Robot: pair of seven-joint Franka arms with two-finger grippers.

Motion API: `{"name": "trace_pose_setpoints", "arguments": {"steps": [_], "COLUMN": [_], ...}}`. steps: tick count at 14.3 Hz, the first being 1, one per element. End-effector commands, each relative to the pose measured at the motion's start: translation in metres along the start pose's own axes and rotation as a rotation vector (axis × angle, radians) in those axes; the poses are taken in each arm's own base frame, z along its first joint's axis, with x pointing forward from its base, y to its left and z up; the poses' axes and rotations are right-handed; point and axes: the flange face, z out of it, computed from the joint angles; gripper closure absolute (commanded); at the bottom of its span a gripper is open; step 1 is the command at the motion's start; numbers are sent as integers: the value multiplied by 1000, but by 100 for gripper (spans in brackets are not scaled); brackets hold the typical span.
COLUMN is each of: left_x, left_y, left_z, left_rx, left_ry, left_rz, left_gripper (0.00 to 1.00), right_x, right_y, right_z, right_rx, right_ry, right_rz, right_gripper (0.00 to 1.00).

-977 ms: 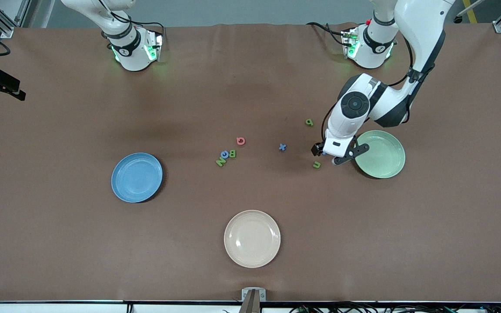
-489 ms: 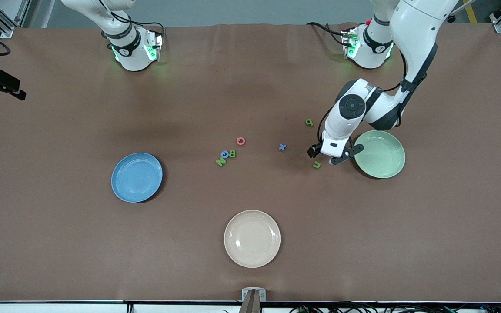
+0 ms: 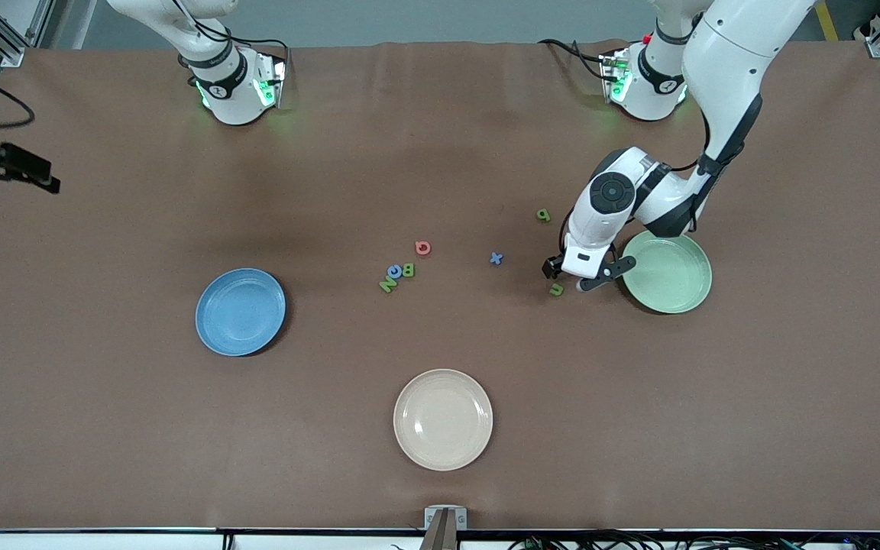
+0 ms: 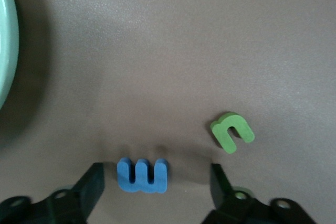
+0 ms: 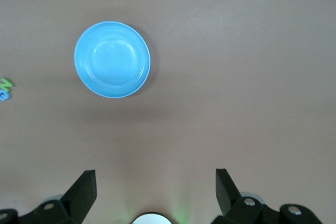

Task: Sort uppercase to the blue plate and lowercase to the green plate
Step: 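Grasp the m with the left gripper while the right gripper reaches the Z, then place the m on the green plate while the right gripper grasps the Z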

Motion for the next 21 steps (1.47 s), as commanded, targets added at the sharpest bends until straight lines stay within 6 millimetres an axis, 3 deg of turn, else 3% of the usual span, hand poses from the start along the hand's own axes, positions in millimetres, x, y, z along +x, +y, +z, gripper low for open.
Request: {"name": "trace_pose_setpoints", "arguments": {"steps": [1,3,5,10,12,17,18,21], "left_x": [4,5,5,3,3,6,13,23], "left_y": [-4,-5,-5,-4,-4,-3,-4,-9], "left_z": [4,5,7,9,11,7,-4,-41], "left_rx": [-9,-6,-6,-4,-4,-9,-14,27], "left_ry": [15,15,12,9,5,13,30,77], "left_rz": [-2,1,0,2,1,-1,-7,6], "left_gripper": [17,27,39,51,58,82,84,85], "right_x": [47,48,47,46,45,26,24,26], "right_y": [-2,-17,-38,-117,-167,-305,-338,-389], "right_z": [39,40,46,67,86,175,216,276], "right_rx": [-26,-22,-21,21,19,53,64,118], "right_ry": [-64,-71,-89,-118,-93,56,81,90], "right_rz": [-13,-16,98,297,386,590,628,673], "right_gripper": [0,0,0,0,0,0,0,0]}}
